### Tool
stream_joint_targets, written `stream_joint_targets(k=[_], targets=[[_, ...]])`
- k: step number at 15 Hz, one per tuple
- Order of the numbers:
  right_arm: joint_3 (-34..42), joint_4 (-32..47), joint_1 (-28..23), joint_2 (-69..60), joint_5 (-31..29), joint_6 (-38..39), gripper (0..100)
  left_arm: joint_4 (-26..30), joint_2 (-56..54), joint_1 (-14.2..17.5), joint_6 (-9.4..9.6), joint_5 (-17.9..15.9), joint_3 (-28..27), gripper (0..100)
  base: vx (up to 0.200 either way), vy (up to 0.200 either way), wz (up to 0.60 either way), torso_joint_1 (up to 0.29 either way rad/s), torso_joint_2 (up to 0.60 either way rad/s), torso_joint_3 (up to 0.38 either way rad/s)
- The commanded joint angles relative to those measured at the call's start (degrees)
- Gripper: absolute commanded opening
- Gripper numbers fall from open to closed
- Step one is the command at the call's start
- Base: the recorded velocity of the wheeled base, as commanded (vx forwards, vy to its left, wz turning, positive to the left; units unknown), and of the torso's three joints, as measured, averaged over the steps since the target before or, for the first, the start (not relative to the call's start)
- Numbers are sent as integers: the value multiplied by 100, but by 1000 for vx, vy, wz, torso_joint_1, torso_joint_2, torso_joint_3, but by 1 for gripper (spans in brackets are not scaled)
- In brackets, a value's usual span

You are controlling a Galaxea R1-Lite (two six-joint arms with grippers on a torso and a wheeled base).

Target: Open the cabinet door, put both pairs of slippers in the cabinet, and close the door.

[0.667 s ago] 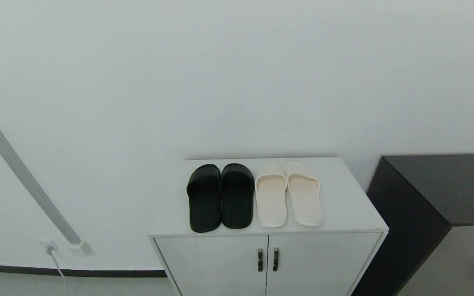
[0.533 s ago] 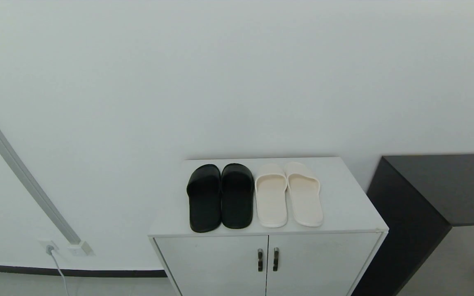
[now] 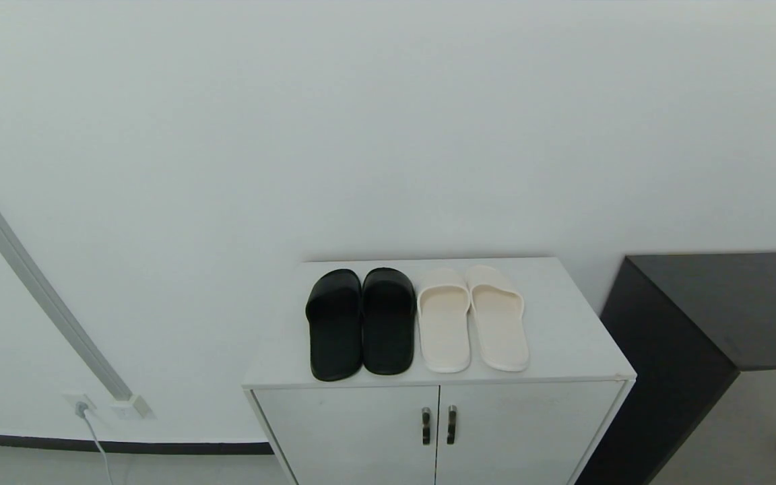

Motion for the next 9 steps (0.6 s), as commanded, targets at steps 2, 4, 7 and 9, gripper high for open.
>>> stream_joint_targets(k=[2,4,7,9], targets=[[-338,-3,298,1572,537,107,100,6,7,0,-1,1,-2,0,0,0,0,0,0,0],[-365,-258,377,2372,906,81,100,6,7,0,7,1,-2,0,0,0,0,0,0,0],[-400,-1392,764,3893,1064,46,100,-2,7,0,7,-8,-2,0,0,0,0,0,0,0],[-479,-2227,1388,4807,933,-16,100,-2,7,0,7,10,-2,0,0,0,0,0,0,0]])
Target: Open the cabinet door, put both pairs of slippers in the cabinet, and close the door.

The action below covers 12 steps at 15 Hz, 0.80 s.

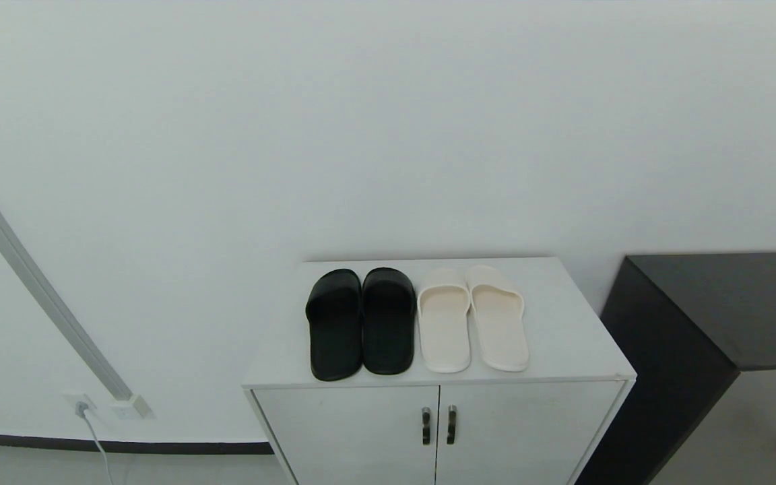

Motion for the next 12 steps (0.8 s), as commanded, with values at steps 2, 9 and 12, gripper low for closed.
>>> stream_joint_targets(k=[2,9,12], targets=[[-464,-1223,1524,2392,-766,101,100,0,7,0,-4,5,1,0,0,0,0,0,0,0],[-2398,-1311,3335,4703,-2436,988,100,0,7,0,5,5,1,0,0,0,0,0,0,0],[-3005,-1566,3704,5723,-2963,1059,100,0,7,0,5,-4,1,0,0,0,0,0,0,0]])
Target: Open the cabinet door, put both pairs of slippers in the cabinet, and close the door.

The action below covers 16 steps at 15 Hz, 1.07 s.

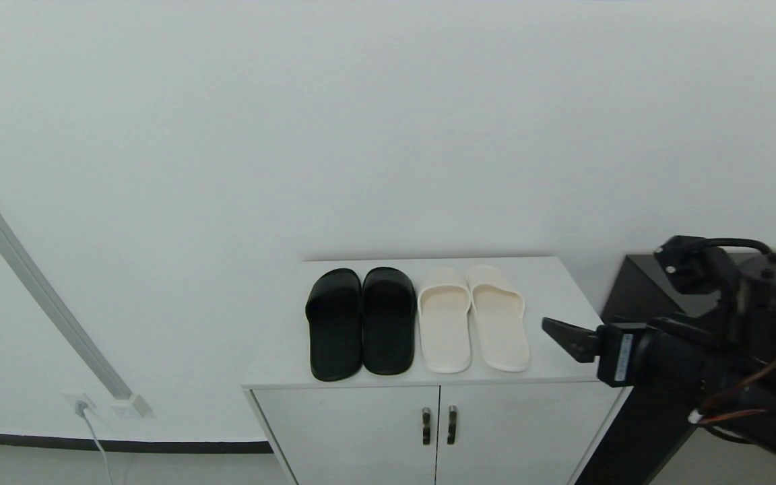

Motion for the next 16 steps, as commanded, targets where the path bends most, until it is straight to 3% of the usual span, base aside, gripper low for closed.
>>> stream_joint_targets(k=[1,6,16], targets=[[-601,-313,320,1290,-436,30,100,0,7,2,-2,-13,1,0,0,0,0,0,0,0],[-1620,-726,355,2907,-1421,-23,100,9,7,2,7,-13,1,0,0,0,0,0,0,0],[-3228,-735,65,4278,-1377,-480,100,9,7,2,7,-21,1,0,0,0,0,0,0,0]])
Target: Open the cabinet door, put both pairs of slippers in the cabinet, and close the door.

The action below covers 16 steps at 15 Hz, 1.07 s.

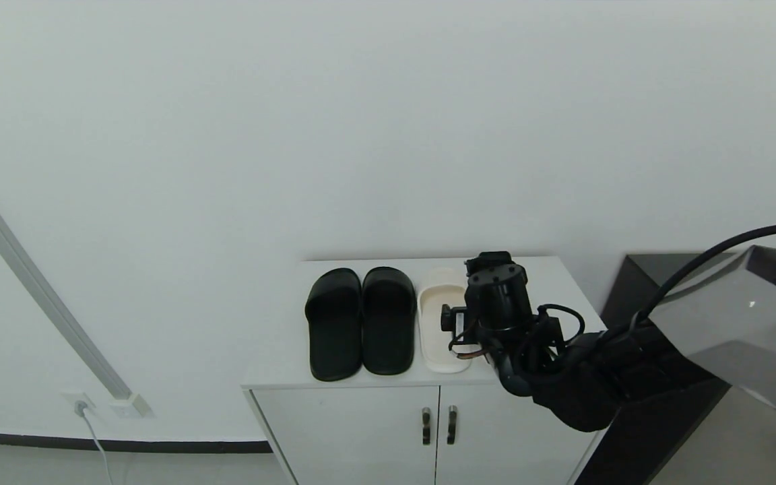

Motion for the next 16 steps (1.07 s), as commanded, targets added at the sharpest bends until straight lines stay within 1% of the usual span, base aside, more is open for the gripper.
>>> stream_joint_targets(k=[1,5,10,11,16], targets=[[-353,17,-128,363,23,-40,100,-10,7,2,-2,1,1,0,0,0,0,0,0,0],[-951,34,-295,864,67,-242,100,-1,7,2,-2,1,1,0,0,0,0,0,0,0],[-1522,43,-444,1251,76,-251,100,-10,7,2,-2,1,1,0,0,0,0,0,0,0],[-1522,43,-444,1251,76,-251,0,-1,7,2,-2,1,1,0,0,0,0,0,0,0],[-1470,43,-435,1198,76,-322,0,8,7,2,-2,1,-8,0,0,0,0,0,0,0]])
